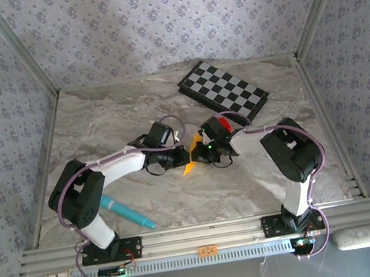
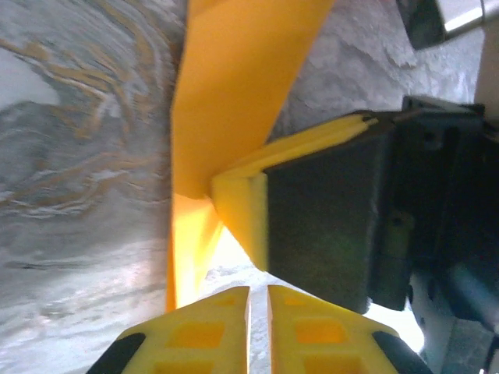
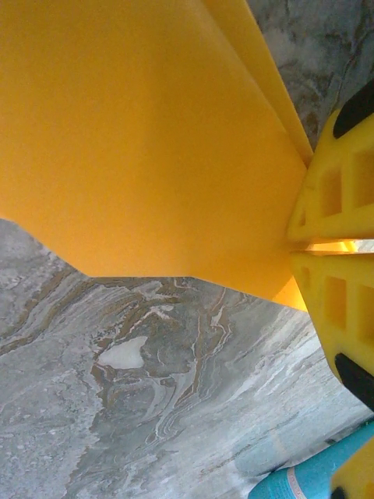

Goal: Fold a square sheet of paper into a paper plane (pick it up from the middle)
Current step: Fold the wing for the fifth time at the center of the table.

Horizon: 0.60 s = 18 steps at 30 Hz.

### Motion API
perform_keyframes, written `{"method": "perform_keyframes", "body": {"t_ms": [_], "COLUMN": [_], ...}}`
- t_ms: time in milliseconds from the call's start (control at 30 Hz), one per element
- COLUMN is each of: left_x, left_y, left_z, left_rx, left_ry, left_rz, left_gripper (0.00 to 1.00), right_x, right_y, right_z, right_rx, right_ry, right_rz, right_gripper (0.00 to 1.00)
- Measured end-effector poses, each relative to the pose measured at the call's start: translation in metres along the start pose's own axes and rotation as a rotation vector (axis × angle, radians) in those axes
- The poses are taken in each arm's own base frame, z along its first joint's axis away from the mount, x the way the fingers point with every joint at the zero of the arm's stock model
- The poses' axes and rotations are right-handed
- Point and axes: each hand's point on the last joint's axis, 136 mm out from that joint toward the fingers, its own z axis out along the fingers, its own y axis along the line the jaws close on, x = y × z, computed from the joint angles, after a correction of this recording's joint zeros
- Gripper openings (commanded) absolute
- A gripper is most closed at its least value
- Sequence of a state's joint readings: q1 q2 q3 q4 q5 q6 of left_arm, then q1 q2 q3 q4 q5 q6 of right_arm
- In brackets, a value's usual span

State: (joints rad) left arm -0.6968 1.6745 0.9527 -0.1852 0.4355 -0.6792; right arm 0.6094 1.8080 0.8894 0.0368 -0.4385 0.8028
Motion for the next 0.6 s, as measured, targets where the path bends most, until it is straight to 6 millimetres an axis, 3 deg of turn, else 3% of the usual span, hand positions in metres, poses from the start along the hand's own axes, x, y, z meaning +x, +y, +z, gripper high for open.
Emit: {"method": "perform_keyframes", "body": {"t_ms": [200, 600], "left_x": [0.014, 0.024], "left_y": [0.008, 0.024], "left_z": [0.015, 0.027], "left_rx": [-0.019, -0.061], "left_ry": [0.059, 0.108], "left_rz": [-0.011, -0.041], "left_gripper": [0.09, 0.08], "right_x": [0.0, -0.001], "right_y": [0.0, 0.0], "right_z": [0.0, 0.002], "right_rx": [0.001, 0.003], "right_ry": [0.001, 0.003], "right_rz": [0.001, 0.002], "right_gripper": [0.13, 0.13]}}
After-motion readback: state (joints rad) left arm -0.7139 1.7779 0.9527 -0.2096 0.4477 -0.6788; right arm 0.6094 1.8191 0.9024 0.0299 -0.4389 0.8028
